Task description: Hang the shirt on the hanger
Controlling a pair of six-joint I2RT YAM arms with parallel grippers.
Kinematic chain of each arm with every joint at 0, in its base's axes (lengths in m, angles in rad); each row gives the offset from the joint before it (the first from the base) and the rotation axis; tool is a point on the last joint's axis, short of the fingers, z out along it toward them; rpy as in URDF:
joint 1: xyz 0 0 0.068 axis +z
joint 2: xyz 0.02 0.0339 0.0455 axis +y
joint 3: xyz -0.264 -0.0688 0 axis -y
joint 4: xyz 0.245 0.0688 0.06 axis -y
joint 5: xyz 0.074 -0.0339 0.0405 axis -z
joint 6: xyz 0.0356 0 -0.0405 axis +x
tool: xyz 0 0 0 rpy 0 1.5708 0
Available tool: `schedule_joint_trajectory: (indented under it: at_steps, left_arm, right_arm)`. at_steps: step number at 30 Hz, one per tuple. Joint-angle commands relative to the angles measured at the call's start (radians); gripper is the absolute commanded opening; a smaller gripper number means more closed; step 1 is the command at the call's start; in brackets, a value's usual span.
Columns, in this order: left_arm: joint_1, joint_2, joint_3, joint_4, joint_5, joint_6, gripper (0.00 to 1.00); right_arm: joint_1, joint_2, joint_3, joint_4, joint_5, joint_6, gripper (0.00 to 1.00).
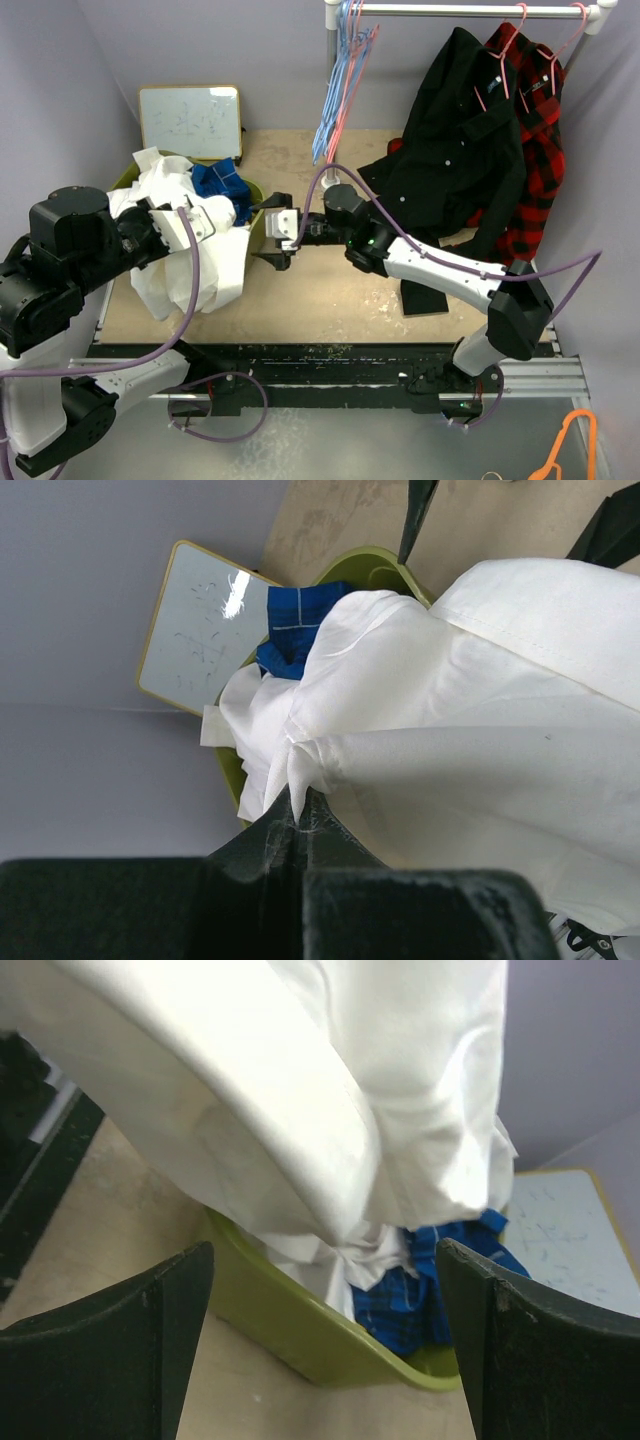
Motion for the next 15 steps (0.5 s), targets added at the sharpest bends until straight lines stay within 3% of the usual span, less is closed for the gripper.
schedule_joint_trajectory:
  at_steps: [1,3,5,8,9,10,11,15]
  left_arm:
    - [0.014,0.005,0.026,0.040,0.015,0.012,0.00]
    - [0.019,0.005,0.026,0.040,0.026,0.009,0.00]
    - [0.023,0.005,0.026,0.042,0.032,0.006,0.00]
    - [0.031,0.009,0.035,0.046,0.043,-0.002,0.00]
    - [0.036,0.015,0.042,0.031,0.058,-0.004,0.00]
    - [0.040,0.024,0.053,0.010,0.076,-0.005,0.00]
    - [0.042,0.028,0.062,-0.007,0.092,-0.007,0.00]
    - [0.043,0.023,0.093,0.007,0.097,-0.003,0.00]
  right_arm:
    - [0.031,-0.002,0.055,0.082,-0.076,0.078,0.92]
    - [0.034,0.003,0.043,0.156,-0.078,0.125,0.90]
    - [0.039,0.018,0.050,0.208,-0.082,0.168,0.77]
    - [0.046,0.029,0.050,0.284,-0.084,0.230,0.44]
    - [0.048,0.029,0.045,0.308,-0.083,0.249,0.31]
    - [0.049,0.025,0.042,0.330,-0.081,0.276,0.11]
    - [0.050,0.018,0.041,0.341,-0.069,0.304,0.00]
    - [0.088,-0.092,0.063,0.246,0.096,0.315,0.00]
